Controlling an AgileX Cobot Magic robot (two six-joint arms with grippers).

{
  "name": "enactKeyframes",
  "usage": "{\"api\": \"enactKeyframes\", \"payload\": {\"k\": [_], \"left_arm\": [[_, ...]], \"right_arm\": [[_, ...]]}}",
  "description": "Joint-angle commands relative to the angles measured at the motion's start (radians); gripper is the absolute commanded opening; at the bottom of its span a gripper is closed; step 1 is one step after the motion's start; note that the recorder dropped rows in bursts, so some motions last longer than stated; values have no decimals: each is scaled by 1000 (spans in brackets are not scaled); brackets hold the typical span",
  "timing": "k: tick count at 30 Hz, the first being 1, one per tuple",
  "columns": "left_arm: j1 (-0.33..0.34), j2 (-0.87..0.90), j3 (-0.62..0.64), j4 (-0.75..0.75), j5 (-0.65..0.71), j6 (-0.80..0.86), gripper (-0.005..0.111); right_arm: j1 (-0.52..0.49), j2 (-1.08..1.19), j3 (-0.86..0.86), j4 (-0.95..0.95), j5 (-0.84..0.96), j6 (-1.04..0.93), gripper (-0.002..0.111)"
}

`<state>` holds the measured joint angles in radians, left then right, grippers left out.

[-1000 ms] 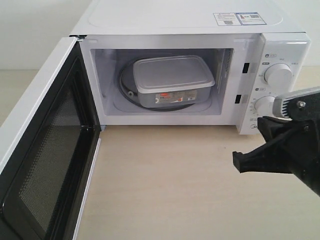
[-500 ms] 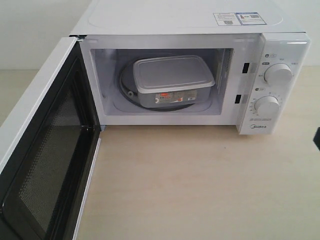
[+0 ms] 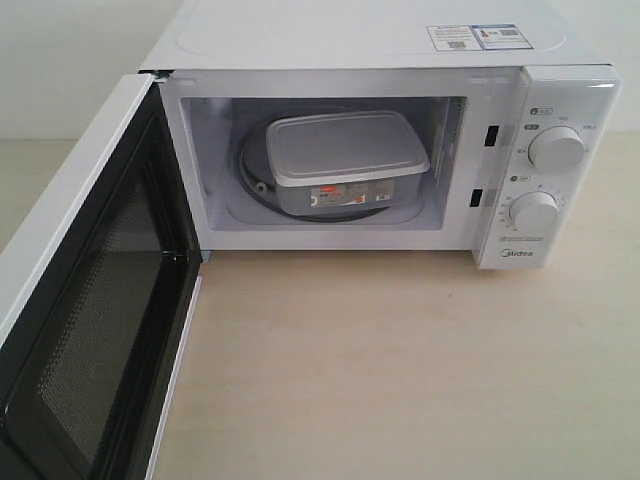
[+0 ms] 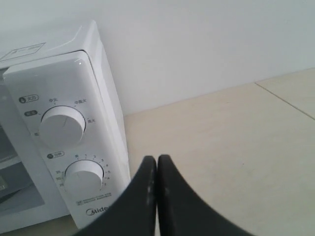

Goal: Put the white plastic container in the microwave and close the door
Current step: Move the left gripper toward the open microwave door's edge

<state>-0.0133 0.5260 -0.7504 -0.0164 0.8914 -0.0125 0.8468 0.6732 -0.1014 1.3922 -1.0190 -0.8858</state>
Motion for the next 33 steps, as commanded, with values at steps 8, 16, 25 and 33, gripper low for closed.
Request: {"api": "enactKeyframes", "payload": {"k": [8, 16, 25, 33], "left_arm": [[2, 209, -112, -224, 296, 130, 4], [2, 297, -112, -455, 298, 316, 4], [0, 337, -112, -555, 298, 439, 4], [0, 399, -112, -592, 312, 490, 4]], "right_arm": [[0, -2, 3, -4, 34, 61, 0], [0, -2, 3, -9, 179, 92, 0], [0, -2, 3, -15, 224, 92, 0], [0, -2, 3, -15, 224, 92, 0]]}}
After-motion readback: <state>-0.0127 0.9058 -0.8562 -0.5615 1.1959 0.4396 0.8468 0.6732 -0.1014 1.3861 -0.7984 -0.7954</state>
